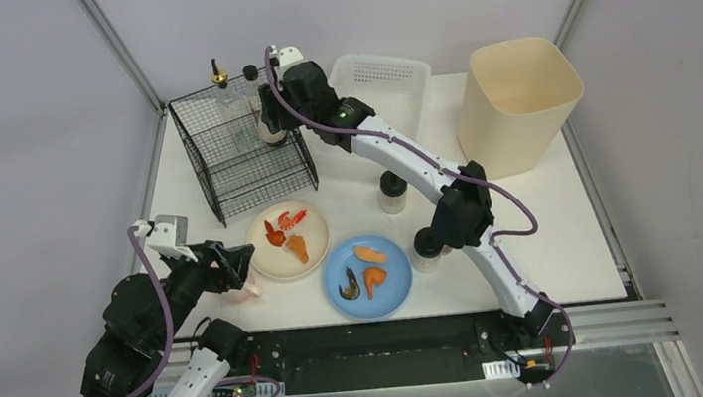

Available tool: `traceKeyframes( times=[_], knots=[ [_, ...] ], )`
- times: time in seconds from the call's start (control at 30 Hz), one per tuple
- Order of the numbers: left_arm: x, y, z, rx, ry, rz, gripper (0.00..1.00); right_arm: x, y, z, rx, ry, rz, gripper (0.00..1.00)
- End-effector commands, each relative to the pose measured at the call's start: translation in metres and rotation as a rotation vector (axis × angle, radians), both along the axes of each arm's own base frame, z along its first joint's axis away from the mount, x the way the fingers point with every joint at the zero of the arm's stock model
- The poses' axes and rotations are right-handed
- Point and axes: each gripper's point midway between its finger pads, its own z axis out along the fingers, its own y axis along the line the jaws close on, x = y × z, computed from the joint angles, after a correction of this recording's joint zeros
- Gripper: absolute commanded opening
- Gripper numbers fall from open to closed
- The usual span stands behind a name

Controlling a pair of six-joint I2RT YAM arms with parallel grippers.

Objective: Clear the kitchen counter

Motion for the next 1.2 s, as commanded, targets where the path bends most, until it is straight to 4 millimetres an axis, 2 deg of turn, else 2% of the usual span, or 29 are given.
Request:
traceKeyframes(
  times=[0.0, 0.23, 0.63, 0.7, 0.97, 1.07, 1.17],
  knots=[
    [0.003, 0.003, 0.01, 0.016, -0.054, 0.008, 0.71, 0.018, 0.001, 0.066, 0.164, -0.133, -0.048, 0.13],
    [0.006, -0.001, 0.005, 0.022, -0.035, -0.002, 0.71, 0.029, 0.003, 0.036, 0.152, -0.084, -0.084, 0.14],
    [0.008, -0.005, 0.004, 0.014, -0.02, -0.011, 0.71, 0.037, 0.01, -0.014, 0.121, -0.023, -0.109, 0.26],
    [0.008, -0.005, 0.004, 0.013, -0.018, -0.012, 0.71, 0.038, 0.011, -0.021, 0.118, -0.013, -0.109, 0.33],
    [0.008, -0.007, 0.005, 0.008, -0.012, -0.017, 0.71, 0.037, 0.018, -0.043, 0.096, 0.003, -0.095, 0.5],
    [0.009, -0.007, 0.003, 0.009, -0.008, -0.017, 0.71, 0.037, 0.018, -0.048, 0.085, 0.0, -0.093, 0.63],
    [0.009, -0.007, 0.002, 0.009, -0.005, -0.017, 0.71, 0.036, 0.019, -0.052, 0.068, -0.007, -0.091, 0.69]
  ],
)
